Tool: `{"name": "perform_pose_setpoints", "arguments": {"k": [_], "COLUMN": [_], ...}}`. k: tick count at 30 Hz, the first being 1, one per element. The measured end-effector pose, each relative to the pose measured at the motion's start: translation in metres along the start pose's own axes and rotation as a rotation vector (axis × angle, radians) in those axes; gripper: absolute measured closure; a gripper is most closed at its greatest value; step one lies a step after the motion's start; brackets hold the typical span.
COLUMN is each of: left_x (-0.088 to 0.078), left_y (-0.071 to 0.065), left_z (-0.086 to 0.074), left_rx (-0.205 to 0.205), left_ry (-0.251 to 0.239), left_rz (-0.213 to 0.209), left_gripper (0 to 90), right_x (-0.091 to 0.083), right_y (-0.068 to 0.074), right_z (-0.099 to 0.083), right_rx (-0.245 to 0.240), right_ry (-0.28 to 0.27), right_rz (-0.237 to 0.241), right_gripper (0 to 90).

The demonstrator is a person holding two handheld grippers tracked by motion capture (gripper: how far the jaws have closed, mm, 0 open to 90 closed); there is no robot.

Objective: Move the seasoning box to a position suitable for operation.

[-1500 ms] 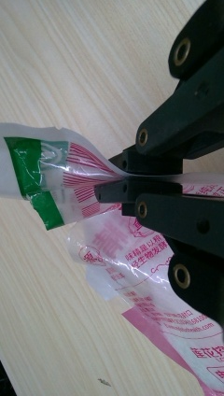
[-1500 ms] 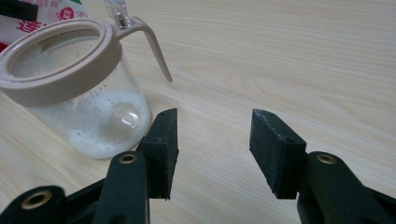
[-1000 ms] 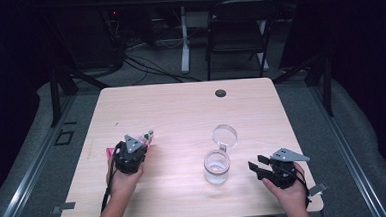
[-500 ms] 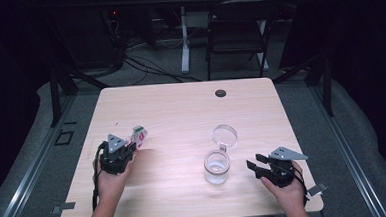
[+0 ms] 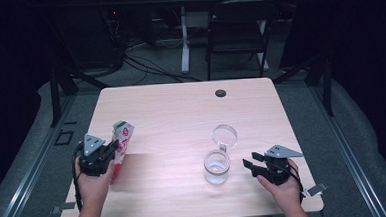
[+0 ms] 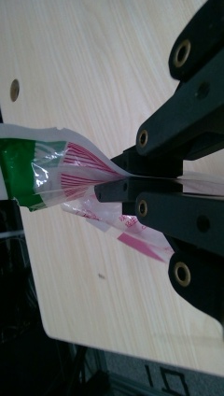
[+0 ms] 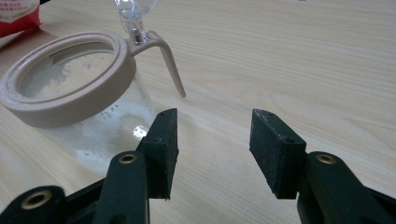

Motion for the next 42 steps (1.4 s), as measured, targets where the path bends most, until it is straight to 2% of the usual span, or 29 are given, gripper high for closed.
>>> {"name": "perform_pose_setpoints", "arguments": {"k": [4, 8, 14, 19, 24, 30, 34, 37, 42], "left_x": [-0.008, -0.011, -0.015, -0.018, -0.026, -0.035, -0.037, -0.036, -0.029], "left_y": [0.010, 0.018, 0.033, 0.044, 0.050, 0.043, 0.034, 0.023, -0.002], "left_z": [0.001, 0.003, 0.014, 0.023, 0.034, 0.045, 0.049, 0.050, 0.052], "left_rx": [-0.023, -0.034, -0.026, -0.022, -0.031, 0.002, 0.012, 0.029, 0.085], "left_ry": [-0.017, -0.015, -0.012, -0.007, -0.028, -0.034, -0.036, -0.030, -0.009], "left_rz": [0.011, 0.021, 0.046, 0.041, 0.027, 0.012, -0.019, -0.049, -0.095], "left_gripper": [89.9, 89.9, 90.0, 90.0, 90.0, 90.0, 90.0, 90.0, 90.0], "right_x": [0.001, 0.002, 0.001, 0.003, 0.003, 0.004, 0.004, 0.005, 0.006], "right_y": [0.001, 0.001, 0.000, -0.002, -0.003, -0.003, -0.002, -0.002, -0.002], "right_z": [0.001, 0.002, 0.003, 0.005, 0.007, 0.009, 0.010, 0.010, 0.010], "right_rx": [0.001, -0.001, 0.000, 0.001, 0.007, 0.004, 0.005, 0.000, 0.001], "right_ry": [0.001, -0.001, -0.005, -0.006, -0.010, -0.007, -0.011, -0.009, -0.008], "right_rz": [0.004, 0.007, 0.006, 0.002, -0.002, 0.000, 0.000, 0.003, 0.001], "right_gripper": [51.8, 51.8, 51.9, 51.9, 51.9, 51.9, 51.9, 51.8, 51.7]}}
Point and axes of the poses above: each handheld gripper's, and its own axes: x roughly forward along the jaws, z roughly out of its top, y roughly to its left, the point moved 7 cm from there along x, roughly forward along the jaws, and after that the axes turned 15 degrees about y, right-handed, at the moved point
